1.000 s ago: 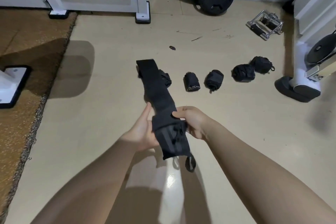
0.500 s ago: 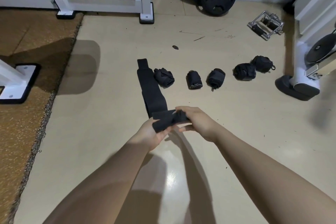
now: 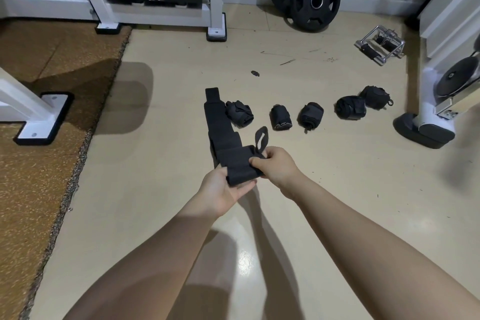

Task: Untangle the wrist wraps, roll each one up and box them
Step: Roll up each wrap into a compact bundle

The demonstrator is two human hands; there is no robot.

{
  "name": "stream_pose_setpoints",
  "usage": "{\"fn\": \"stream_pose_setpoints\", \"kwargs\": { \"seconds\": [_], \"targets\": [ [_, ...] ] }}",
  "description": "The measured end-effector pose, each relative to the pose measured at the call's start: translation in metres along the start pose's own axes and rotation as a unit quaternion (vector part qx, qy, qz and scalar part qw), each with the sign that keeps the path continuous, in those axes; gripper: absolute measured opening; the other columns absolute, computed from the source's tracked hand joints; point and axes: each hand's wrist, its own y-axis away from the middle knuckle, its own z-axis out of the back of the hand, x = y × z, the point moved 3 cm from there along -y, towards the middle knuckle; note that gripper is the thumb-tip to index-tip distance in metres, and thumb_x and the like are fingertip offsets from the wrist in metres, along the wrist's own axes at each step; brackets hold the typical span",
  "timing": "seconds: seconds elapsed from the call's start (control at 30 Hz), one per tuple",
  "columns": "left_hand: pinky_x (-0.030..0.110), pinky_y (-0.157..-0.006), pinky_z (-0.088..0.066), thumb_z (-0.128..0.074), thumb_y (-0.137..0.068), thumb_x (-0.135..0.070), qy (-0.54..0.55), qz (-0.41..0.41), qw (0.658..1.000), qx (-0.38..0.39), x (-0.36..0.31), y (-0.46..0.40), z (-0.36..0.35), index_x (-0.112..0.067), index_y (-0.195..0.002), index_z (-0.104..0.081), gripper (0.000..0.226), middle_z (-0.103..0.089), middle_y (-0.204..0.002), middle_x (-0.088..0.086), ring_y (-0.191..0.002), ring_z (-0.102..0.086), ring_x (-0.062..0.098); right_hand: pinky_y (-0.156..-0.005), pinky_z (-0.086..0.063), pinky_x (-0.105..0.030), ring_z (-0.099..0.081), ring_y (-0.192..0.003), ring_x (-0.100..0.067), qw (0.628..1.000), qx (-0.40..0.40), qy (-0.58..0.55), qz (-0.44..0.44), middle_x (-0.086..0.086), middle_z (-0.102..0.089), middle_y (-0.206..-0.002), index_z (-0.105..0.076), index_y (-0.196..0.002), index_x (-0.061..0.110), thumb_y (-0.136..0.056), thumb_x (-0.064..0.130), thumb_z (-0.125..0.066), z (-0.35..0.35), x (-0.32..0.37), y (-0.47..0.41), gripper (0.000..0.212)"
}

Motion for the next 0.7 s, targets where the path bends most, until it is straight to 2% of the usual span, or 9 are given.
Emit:
{"fn": "stream_pose_setpoints", "kwargs": {
  "seconds": [0.07,0.17,0.27,0.33,0.4,0.47,0.53,0.6,0.7],
  "targets": [
    [0.043,-0.082,-0.055,-0.037,-0.098,-0.006,0.046,-0.003,0.999,0.025,-0.002,0.006,-0.005,-0.006,-0.131,-0.052,0.037,-0.067,-0.117,0.018,-0.106,-0.066,0.033,-0.075,-0.050,-0.043,-0.053,-0.078,-0.022,1.000,-0.018,0.000,0.009,-0.005,-0.053,-0.083,-0.042,-0.083,0.015,-0.080,0.012,-0.065,0.001,0.005,0.001,0.023],
    [0.041,-0.087,-0.053,-0.037,-0.102,-0.035,0.027,-0.010,0.998,0.048,-0.005,0.014,-0.008,-0.006,-0.126,-0.056,0.043,-0.068,-0.117,0.016,-0.108,-0.065,0.030,-0.060,-0.041,-0.028,-0.047,-0.073,-0.018,0.997,0.004,0.053,0.059,0.003,-0.045,-0.082,-0.036,-0.097,0.014,-0.082,0.006,-0.062,0.004,0.016,0.003,0.031],
    [0.032,-0.078,-0.055,-0.049,-0.098,-0.011,-0.031,-0.043,0.998,0.020,-0.004,0.013,-0.007,-0.001,-0.129,-0.053,0.033,-0.068,-0.115,0.013,-0.101,-0.067,0.023,-0.061,-0.038,-0.027,-0.046,-0.079,-0.020,0.985,-0.001,0.128,0.115,0.003,-0.045,-0.090,-0.037,-0.100,0.015,-0.083,0.008,-0.061,0.001,0.028,0.009,0.030],
    [0.032,-0.075,-0.055,-0.049,-0.095,-0.002,-0.017,-0.059,0.998,-0.002,-0.008,0.012,-0.010,0.001,-0.130,-0.052,0.035,-0.066,-0.117,0.016,-0.100,-0.066,0.025,-0.079,-0.043,-0.033,-0.051,-0.094,-0.022,0.959,-0.054,0.215,0.176,-0.003,-0.046,-0.112,-0.043,-0.118,0.015,-0.087,0.019,-0.062,0.000,0.033,0.016,0.037],
    [0.035,-0.077,-0.054,-0.047,-0.095,0.001,0.013,-0.065,0.998,-0.008,-0.014,0.013,-0.013,0.001,-0.130,-0.051,0.036,-0.063,-0.121,0.019,-0.100,-0.065,0.028,-0.097,-0.038,-0.038,-0.051,-0.109,-0.026,0.920,-0.114,0.258,0.271,-0.005,-0.047,-0.128,-0.046,-0.131,0.014,-0.092,0.033,-0.053,0.003,0.037,0.024,0.045],
    [0.035,-0.077,-0.056,-0.044,-0.095,0.002,0.040,-0.070,0.997,-0.008,-0.022,0.018,-0.017,0.001,-0.131,-0.050,0.037,-0.062,-0.122,0.021,-0.096,-0.065,0.029,-0.103,-0.035,-0.038,-0.050,-0.117,-0.026,0.899,-0.076,0.282,0.327,-0.004,-0.048,-0.135,-0.048,-0.135,0.012,-0.091,0.046,-0.040,0.004,0.039,0.032,0.056],
    [0.034,-0.076,-0.059,-0.042,-0.095,0.003,0.059,-0.066,0.996,-0.011,-0.026,0.020,-0.016,-0.002,-0.133,-0.049,0.039,-0.061,-0.124,0.021,-0.099,-0.065,0.031,-0.101,-0.041,-0.040,-0.051,-0.119,-0.027,0.875,0.007,0.335,0.348,-0.005,-0.045,-0.141,-0.045,-0.139,0.010,-0.088,0.047,-0.048,0.004,0.036,0.033,0.063],
    [0.035,-0.072,-0.060,-0.042,-0.095,0.003,0.076,-0.061,0.995,-0.004,-0.027,0.024,-0.017,0.000,-0.134,-0.047,0.039,-0.060,-0.124,0.023,-0.102,-0.064,0.034,-0.089,-0.049,-0.040,-0.059,-0.107,-0.032,0.836,0.021,0.385,0.391,-0.008,-0.052,-0.134,-0.052,-0.131,0.007,-0.083,0.032,-0.067,0.008,0.039,0.032,0.056],
    [0.037,-0.069,-0.060,-0.041,-0.095,0.002,0.069,-0.059,0.996,-0.006,-0.028,0.031,-0.020,0.002,-0.133,-0.046,0.038,-0.061,-0.118,0.023,-0.093,-0.065,0.032,-0.076,-0.047,-0.034,-0.062,-0.085,-0.031,0.786,-0.008,0.426,0.448,-0.004,-0.066,-0.094,-0.065,-0.097,0.007,-0.077,0.027,-0.076,0.015,0.052,0.027,0.030]
  ]
}}
